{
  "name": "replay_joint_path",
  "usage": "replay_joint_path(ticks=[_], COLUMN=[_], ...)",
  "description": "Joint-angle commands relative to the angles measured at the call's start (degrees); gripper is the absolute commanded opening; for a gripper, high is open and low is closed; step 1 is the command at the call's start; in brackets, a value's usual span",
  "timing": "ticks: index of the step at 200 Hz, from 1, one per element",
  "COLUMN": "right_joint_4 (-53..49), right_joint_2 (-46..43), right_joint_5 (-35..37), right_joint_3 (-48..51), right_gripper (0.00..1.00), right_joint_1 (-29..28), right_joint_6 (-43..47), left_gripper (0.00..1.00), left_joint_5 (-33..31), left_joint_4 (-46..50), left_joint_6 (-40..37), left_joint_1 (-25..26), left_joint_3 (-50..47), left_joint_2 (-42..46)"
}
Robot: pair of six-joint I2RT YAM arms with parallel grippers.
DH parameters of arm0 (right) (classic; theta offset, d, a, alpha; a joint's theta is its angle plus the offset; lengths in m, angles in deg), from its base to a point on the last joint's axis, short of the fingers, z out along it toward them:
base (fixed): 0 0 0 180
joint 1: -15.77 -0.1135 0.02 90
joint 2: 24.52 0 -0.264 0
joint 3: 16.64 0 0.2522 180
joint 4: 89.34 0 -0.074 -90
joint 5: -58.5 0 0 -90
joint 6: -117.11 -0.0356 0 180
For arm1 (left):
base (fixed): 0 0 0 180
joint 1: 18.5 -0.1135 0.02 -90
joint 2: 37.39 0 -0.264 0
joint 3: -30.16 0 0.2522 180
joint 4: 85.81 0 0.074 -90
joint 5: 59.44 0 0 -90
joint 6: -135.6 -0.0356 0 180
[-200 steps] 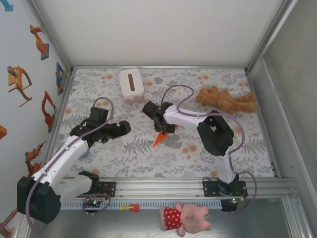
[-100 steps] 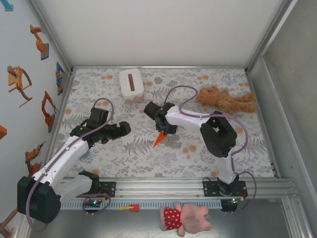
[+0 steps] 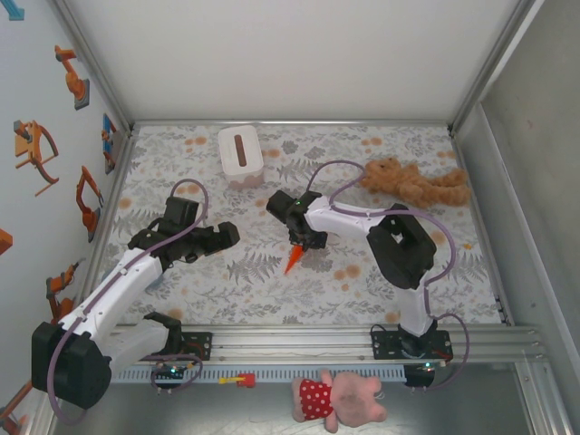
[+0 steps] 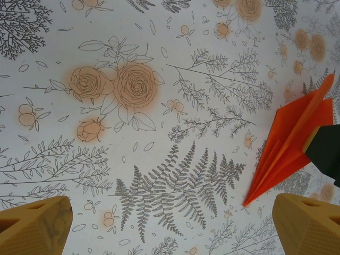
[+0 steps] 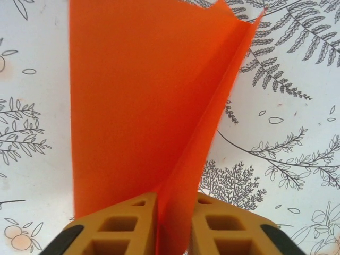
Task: Fold a paper plane with a square sheet of paper (pick it up from the middle)
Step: Turn over a paper plane at the center of the table.
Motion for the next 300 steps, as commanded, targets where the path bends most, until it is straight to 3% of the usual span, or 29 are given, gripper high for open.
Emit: replay_joint_path(ticks=[1,60,84,109,139,214,254,300], right_joint_4=[-2.0,-2.1,2.5,9.4,20.9,49.7,57.3,59.7], right_joint_2=[-2.6,-4.7,-6.9,-9.0,-10.0,-7.7,-6.8,-6.9], right_joint_5=[2.9,5.9,4.4,-1.1,-13.1,-35.8,-39.2,-39.6], right_joint_3=[0.6,-0.4,-0.9,-0.7,1.7,15.2,22.2,26.4], right_gripper=[0.15,0.0,0.0,0.0,0.0,0.0,0.0,0.0], right_joint_1=[-0.1,0.0,0.2,1.4,3.2,7.8,10.5,12.5], right_joint_6=[-2.0,1.0,7.3,14.7,19.5,16.3,14.4,14.5], left_gripper=[0.96,0.96,0.96,0.96,0.96,0.98,0.95,0.85], left_joint_5=[-0.2,0.1,0.4,0.2,1.4,3.3,4.8,0.1], left_joint_4=[1.1,1.1,0.8,0.7,-0.8,-12.5,-19.3,-21.8], left_joint_6=[-0.9,0.1,0.4,0.6,2.0,11.0,13.9,16.8], left_joint_1=[-0.2,-0.2,-0.2,-0.4,-1.0,-1.2,1.1,7.5], left_joint_3=[-0.5,-0.5,-0.5,-0.4,-0.3,-2.7,-4.0,-1.1], left_joint_2=[0.6,0.9,1.0,1.2,0.3,-4.2,-8.5,-15.7])
